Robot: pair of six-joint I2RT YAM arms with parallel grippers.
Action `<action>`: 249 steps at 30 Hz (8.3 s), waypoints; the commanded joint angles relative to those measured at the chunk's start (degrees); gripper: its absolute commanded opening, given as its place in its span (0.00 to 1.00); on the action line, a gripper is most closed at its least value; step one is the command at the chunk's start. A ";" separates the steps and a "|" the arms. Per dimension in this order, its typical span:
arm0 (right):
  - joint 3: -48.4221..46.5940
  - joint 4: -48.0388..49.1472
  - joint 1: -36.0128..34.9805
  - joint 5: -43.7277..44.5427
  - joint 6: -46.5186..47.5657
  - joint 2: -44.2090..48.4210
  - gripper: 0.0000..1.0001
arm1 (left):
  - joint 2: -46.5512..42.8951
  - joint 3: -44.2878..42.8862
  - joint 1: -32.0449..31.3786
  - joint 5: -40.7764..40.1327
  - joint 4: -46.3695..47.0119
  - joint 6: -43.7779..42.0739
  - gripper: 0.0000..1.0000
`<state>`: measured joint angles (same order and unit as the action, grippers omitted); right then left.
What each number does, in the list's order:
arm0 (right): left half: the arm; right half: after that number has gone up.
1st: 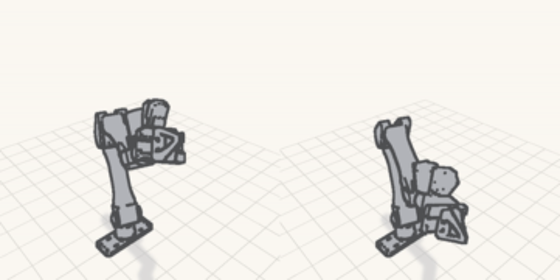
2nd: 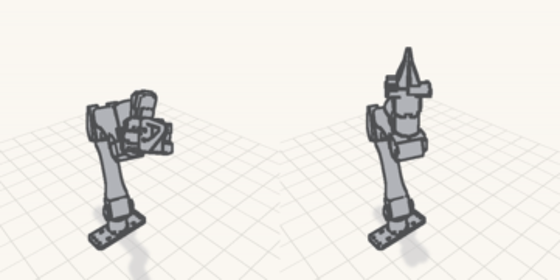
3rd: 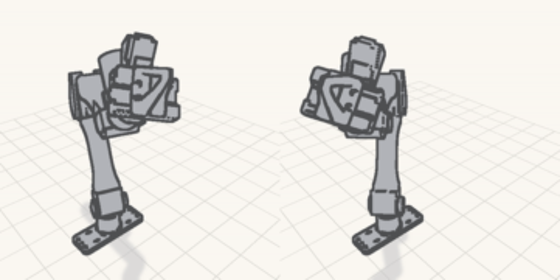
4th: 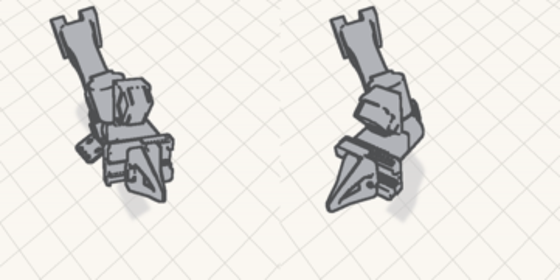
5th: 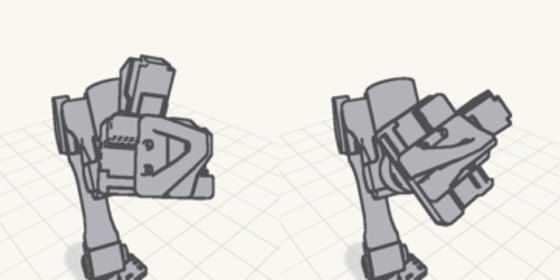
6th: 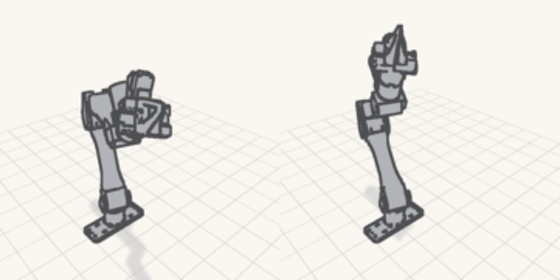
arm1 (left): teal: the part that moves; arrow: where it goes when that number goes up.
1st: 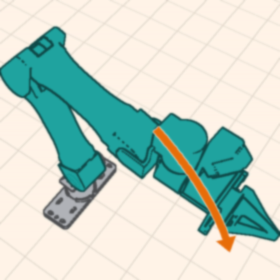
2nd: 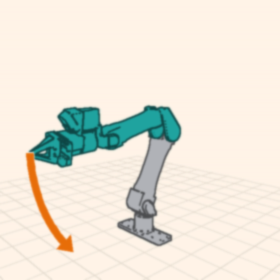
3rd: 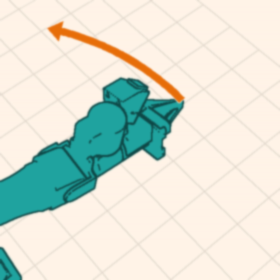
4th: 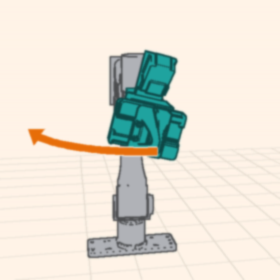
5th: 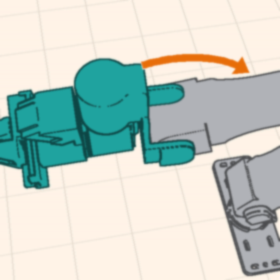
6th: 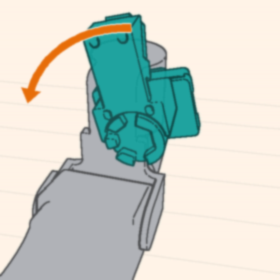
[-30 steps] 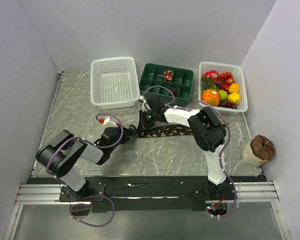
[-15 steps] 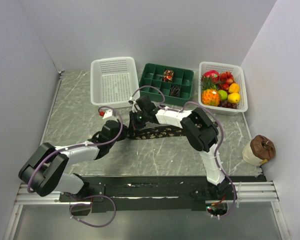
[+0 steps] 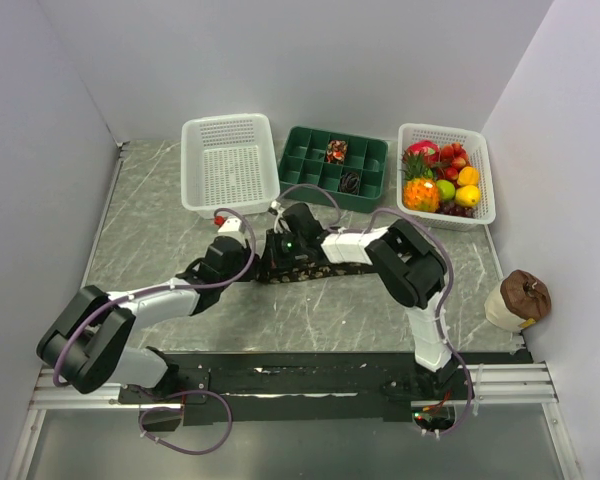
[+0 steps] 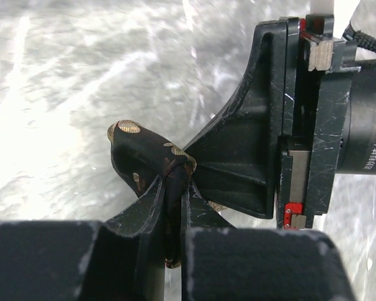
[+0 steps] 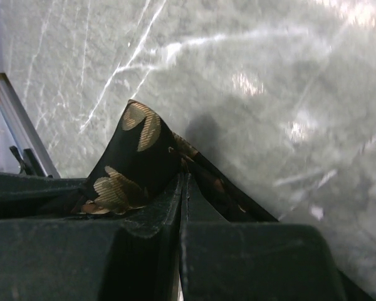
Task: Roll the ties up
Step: Roll the tie at the center of the board.
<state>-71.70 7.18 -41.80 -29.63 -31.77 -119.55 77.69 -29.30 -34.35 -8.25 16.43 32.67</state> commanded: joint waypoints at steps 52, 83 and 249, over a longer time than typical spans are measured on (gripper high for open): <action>22.84 0.83 -1.62 11.43 4.08 22.07 0.00 | 8.36 -8.93 -22.95 -5.46 8.18 -15.70 0.17; 23.10 -13.15 3.39 22.68 13.31 32.80 0.14 | 8.44 -11.56 -24.71 -10.73 3.97 -17.99 0.09; 20.30 -8.50 9.56 4.93 11.03 19.72 0.02 | 25.07 -0.76 -5.56 12.82 35.71 28.52 0.01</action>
<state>-46.65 1.74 -27.35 -23.31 -21.30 -96.49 108.05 -31.53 -42.63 8.14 55.05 67.72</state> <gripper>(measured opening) 0.029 0.069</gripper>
